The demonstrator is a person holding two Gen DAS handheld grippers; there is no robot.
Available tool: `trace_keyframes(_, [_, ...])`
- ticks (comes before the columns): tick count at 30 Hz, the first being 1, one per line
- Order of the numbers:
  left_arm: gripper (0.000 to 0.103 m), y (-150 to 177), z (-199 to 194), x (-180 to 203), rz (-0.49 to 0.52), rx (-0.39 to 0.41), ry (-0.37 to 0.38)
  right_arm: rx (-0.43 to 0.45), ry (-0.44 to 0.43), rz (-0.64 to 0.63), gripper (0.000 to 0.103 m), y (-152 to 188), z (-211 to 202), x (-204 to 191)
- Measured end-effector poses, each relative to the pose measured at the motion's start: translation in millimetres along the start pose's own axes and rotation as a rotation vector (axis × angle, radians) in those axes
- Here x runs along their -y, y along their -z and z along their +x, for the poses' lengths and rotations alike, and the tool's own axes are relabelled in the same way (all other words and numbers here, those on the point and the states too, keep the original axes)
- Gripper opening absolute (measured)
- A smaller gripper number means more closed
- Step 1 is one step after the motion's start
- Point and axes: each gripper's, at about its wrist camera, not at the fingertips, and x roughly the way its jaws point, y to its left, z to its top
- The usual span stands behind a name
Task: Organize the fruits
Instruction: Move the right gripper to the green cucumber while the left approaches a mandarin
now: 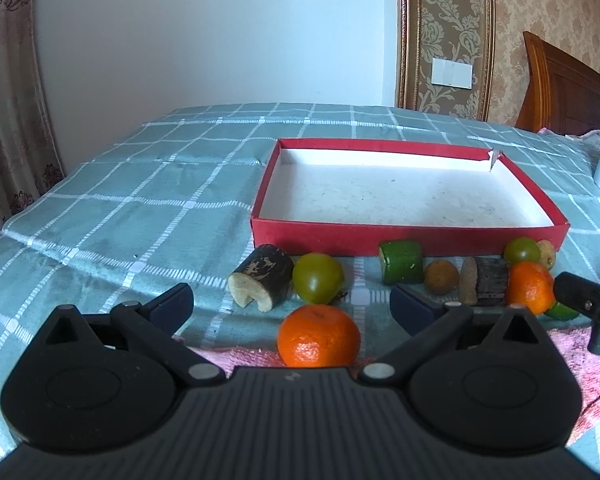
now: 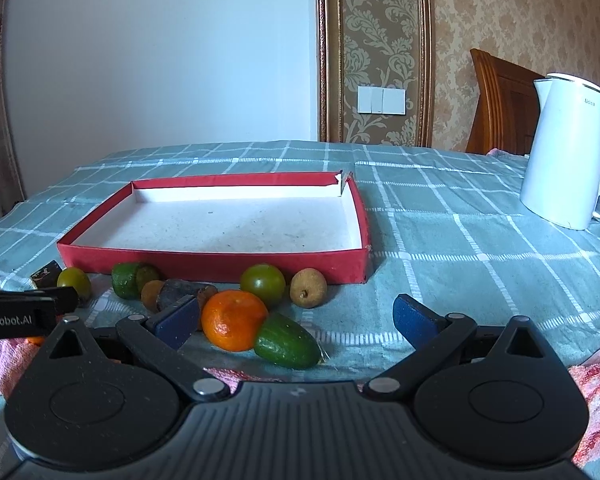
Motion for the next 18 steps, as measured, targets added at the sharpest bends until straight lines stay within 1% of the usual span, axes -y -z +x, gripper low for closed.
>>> trace_keyframes(9, [0.103,2.3,0.9,-1.7,0.001,-0.006,0.004,0.006,-0.054,0.013,0.103,5.2,-3.7,7.4])
trace_keyframes(14, [0.103,4.3,1.0,-2.1,0.000,-0.003,0.004,0.023,-0.036,-0.007,0.103,4.8,-7.0,6.2])
trace_keyframes(18, [0.103,5.2,-0.2,-0.6,0.011,-0.002,0.007,0.011,-0.052,-0.007,0.103,3.8,-5.3,4.9])
